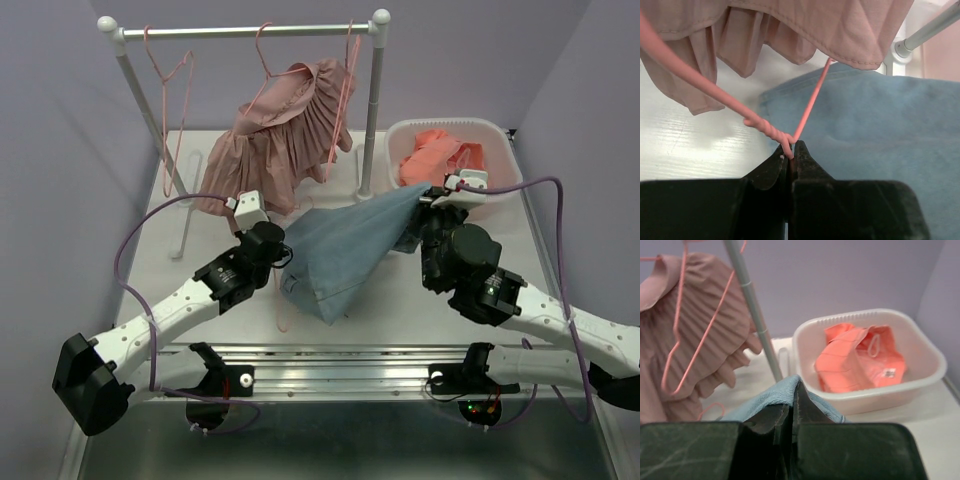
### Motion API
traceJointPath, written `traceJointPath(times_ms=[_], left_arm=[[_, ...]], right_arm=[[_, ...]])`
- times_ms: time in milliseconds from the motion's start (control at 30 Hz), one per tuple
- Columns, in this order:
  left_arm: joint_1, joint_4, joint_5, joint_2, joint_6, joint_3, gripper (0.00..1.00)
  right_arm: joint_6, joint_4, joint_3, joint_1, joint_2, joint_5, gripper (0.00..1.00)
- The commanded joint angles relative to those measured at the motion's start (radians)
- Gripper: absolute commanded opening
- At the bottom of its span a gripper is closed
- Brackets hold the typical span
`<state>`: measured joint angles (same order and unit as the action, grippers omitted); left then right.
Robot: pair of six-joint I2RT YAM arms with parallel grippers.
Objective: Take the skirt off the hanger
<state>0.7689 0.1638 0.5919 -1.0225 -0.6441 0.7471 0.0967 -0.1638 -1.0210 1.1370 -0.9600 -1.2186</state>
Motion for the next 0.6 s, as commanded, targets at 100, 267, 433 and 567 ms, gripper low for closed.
traceJointPath(times_ms=[100,267,433,567], left_arm=[[-0.031,-0.001,0.029,0.013,0.011,-0.020,0.00],[-0.039,-0.001,0.032,0.016,0.023,-0.022,0.00],[-0.043,-0.009,0.023,0.027,0.031,-0.025,0.00],[-0.046,-0.038,0.002,0.048,0.052,-0.037,0.00]], right_arm=[[0.081,-0.063,-0.183,-0.257,-0.037,0.008,0.01],[0.170,-0.063,-0.388,-0.304,-0.181,0.056,0.01],[0.225,-0.065,-0.605,-0.377,-0.295,0.132,0.01],[0.279,-0.065,-0.799,-0.489,-0.417,0.178,0.01]])
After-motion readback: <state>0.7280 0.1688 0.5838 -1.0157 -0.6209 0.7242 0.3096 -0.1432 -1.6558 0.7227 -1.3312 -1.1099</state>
